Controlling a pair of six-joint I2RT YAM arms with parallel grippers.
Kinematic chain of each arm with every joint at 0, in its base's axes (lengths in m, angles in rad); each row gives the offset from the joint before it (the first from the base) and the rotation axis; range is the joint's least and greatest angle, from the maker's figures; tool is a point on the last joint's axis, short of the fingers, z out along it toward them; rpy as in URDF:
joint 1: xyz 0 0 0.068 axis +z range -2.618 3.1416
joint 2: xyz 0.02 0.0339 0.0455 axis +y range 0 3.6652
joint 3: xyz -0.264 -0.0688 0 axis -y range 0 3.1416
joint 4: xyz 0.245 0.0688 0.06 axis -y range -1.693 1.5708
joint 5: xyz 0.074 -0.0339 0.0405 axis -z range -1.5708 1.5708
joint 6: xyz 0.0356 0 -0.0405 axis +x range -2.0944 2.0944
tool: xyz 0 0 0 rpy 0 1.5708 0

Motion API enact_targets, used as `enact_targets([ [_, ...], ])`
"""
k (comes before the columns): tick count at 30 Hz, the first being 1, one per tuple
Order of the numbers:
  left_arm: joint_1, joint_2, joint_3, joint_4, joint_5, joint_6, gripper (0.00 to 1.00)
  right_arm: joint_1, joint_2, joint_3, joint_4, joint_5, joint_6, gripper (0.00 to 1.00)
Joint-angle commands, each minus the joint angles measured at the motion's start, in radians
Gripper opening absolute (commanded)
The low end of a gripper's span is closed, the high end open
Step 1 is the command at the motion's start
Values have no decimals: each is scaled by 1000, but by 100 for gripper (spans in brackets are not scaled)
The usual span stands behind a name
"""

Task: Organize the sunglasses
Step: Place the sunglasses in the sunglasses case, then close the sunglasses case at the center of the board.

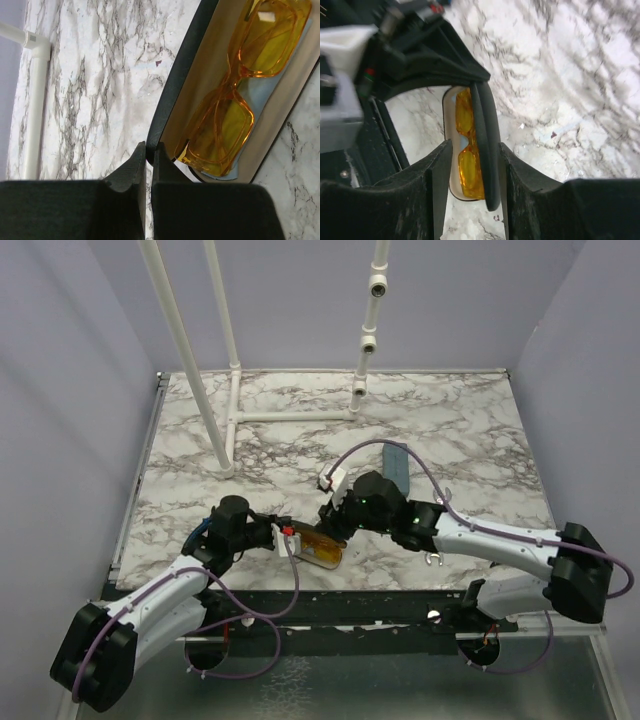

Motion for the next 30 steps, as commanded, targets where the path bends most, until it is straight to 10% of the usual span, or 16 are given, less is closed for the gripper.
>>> enact_targets([
  [1,-9,-23,-66,-83,-43,134,0,-61,-134,-59,94,-102,24,45],
  [18,-77,-421,-318,-144,-146,527,0,-92,197,18,69,-225,48,70],
  [30,-87,-351,-363,-210,-178,681,0,-40,268,36,89,-252,36,72],
])
